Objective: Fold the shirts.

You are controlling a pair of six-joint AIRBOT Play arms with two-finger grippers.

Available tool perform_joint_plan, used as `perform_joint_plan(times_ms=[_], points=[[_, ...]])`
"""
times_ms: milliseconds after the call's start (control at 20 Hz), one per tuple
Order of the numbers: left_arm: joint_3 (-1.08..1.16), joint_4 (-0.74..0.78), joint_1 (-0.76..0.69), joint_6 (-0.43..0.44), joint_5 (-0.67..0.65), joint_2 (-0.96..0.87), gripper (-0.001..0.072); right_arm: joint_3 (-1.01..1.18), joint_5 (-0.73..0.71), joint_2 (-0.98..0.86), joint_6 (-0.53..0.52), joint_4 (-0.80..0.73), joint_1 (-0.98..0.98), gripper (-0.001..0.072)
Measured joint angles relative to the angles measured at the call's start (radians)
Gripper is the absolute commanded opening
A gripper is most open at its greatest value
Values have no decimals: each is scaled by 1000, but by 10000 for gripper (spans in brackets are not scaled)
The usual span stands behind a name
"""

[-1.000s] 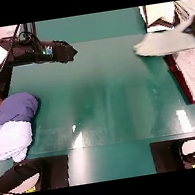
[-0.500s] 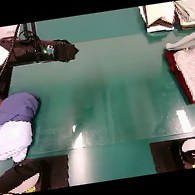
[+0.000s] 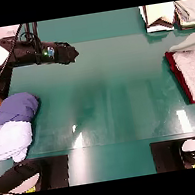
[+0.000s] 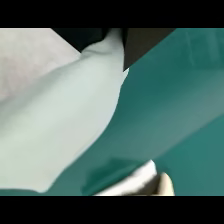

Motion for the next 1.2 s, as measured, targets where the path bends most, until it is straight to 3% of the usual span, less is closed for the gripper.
perform_joint_plan(times_ms=[200,250,300,350,400,650,900,950,1050,1100,1150,1200], points=[[0,0,0,0,-9,0,23,-239,79,132,2,-134,-51,26],[0,0,0,0,-9,0,23,-306,95,165,2,-164,-68,176],[0,0,0,1,-10,0,22,-367,106,197,2,-186,-84,547],[0,0,0,2,-10,0,22,-430,117,227,-1,-210,-104,665],[0,0,0,3,-10,0,22,-483,119,251,-8,-225,-121,623],[0,0,0,6,-10,0,23,-615,122,357,-31,-174,-133,615],[0,8,0,8,-9,0,23,-640,37,441,-46,-81,83,607],[0,8,0,8,-8,0,23,-643,23,449,-47,-75,145,527],[0,8,0,8,-7,0,23,-645,-8,459,-48,-68,266,296],[0,8,0,8,-7,0,23,-645,-23,461,-50,-63,323,121],[0,8,0,8,-6,0,23,-646,-41,464,-51,-62,380,22],[0,8,0,8,-6,0,23,-646,-56,465,-50,-63,427,22]])
